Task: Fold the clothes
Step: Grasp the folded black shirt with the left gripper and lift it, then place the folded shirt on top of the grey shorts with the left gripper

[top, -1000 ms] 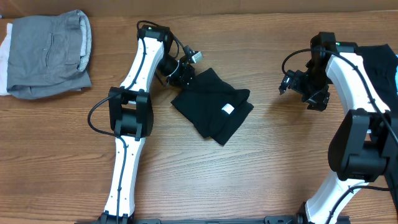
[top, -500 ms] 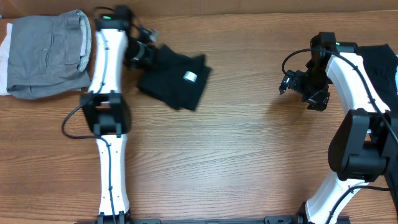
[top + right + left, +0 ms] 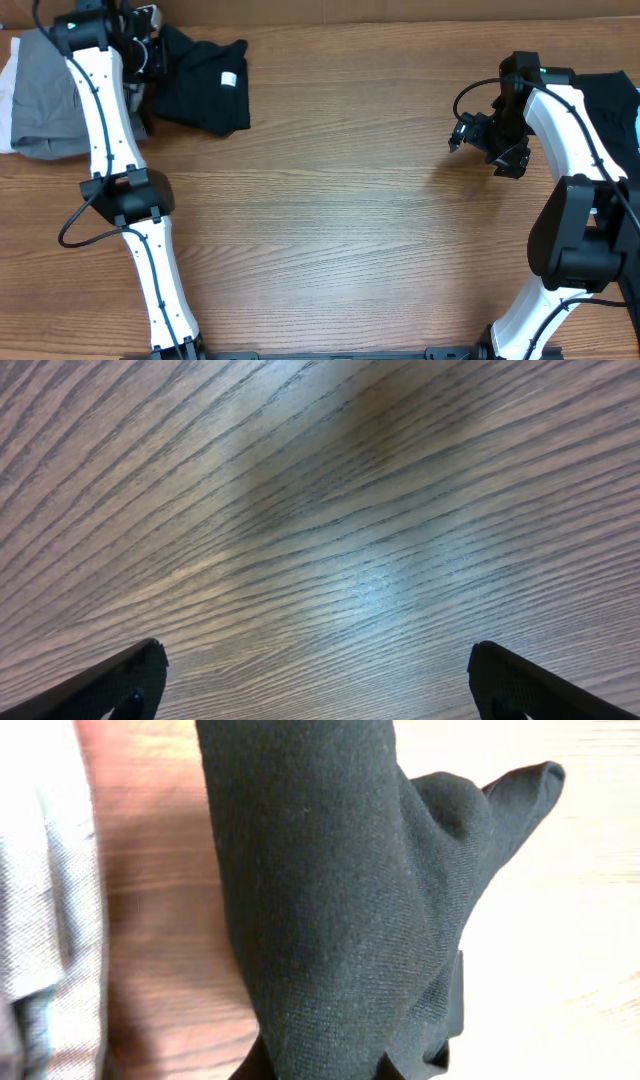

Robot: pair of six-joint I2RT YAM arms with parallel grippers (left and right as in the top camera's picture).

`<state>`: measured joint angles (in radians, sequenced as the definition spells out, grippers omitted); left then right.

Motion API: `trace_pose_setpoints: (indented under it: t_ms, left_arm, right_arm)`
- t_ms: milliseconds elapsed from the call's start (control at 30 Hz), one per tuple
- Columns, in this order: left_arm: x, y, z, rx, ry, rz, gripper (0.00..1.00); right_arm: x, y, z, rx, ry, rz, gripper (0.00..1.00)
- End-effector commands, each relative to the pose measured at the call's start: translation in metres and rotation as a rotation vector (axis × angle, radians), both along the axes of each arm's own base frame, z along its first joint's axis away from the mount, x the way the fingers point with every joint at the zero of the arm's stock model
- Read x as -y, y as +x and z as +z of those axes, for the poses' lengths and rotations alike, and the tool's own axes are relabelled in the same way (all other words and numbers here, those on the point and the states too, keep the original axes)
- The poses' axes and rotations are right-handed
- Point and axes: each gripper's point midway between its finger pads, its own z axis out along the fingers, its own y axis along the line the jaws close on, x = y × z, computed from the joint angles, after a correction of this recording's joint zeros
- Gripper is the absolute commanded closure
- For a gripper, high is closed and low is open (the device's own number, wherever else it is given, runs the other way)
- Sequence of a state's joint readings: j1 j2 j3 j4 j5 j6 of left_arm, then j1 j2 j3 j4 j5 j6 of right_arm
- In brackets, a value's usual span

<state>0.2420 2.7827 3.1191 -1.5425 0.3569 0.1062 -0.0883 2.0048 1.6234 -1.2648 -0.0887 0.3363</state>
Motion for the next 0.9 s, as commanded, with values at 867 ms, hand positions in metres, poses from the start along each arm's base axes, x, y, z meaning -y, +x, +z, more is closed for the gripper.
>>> trace_pose_setpoints:
  t_ms: [867]
  left_arm:
    - [-0.125, -0.02, 0.135, 0.328, 0.182, 0.207, 0.96]
  right_arm:
    - [0.001, 0.007, 0.006, 0.026, -0.012, 0.007, 0.0]
